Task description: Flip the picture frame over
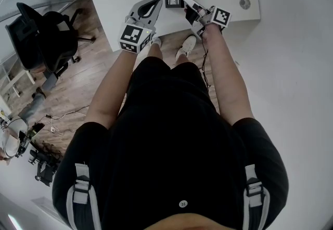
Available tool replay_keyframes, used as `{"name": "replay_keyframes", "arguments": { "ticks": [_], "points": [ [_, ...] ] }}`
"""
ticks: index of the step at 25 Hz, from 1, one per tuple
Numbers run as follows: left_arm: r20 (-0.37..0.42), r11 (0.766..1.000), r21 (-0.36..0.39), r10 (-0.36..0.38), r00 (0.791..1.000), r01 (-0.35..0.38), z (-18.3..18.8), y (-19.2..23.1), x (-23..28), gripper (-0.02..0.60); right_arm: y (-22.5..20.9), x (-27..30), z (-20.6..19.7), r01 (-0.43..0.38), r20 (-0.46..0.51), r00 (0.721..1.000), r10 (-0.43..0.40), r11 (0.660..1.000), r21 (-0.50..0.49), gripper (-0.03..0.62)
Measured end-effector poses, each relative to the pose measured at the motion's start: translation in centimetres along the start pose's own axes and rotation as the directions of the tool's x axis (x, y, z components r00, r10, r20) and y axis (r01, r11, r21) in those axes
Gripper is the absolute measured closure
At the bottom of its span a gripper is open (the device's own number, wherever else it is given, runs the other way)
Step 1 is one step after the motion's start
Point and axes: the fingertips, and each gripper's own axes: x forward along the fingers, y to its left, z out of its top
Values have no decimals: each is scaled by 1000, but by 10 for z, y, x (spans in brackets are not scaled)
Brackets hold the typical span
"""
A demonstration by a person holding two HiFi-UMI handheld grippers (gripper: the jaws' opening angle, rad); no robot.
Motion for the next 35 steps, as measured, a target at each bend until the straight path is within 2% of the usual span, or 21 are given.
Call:
{"name": "replay_keyframes", "arguments": {
  "ticks": [5,11,13,17,23,30,32,35],
  "points": [
    [-2,1000,2,-5,1000,5,1,-7,4,575,-11,-14,12,107,-2,994,-107,990,-87,537],
    [-3,1000,2,-4,1000,4,1,-9,4,575,-16,-20,17,155,10,988,-155,981,-119,535],
    [-3,1000,2,-4,1000,4,2,-10,4,575,-20,-22,20,193,18,981,-192,970,-146,507],
    [0,1000,5,0,1000,0,3,-12,5,575,-28,-31,29,278,50,960,-274,935,-221,493],
    [5,1000,3,1,1000,-1,5,-16,6,575,-20,-37,42,290,87,957,-277,926,-241,493],
    [16,1000,22,7,1000,-8,17,-23,2,575,12,-37,40,252,70,968,-242,920,-300,493],
    [19,1000,27,11,1000,-11,23,-26,0,575,24,-37,38,242,52,970,-239,909,-338,494],
    [29,999,32,13,999,-14,34,-30,-5,575,41,-38,32,232,13,968,-251,874,-427,493]
  ]
}}
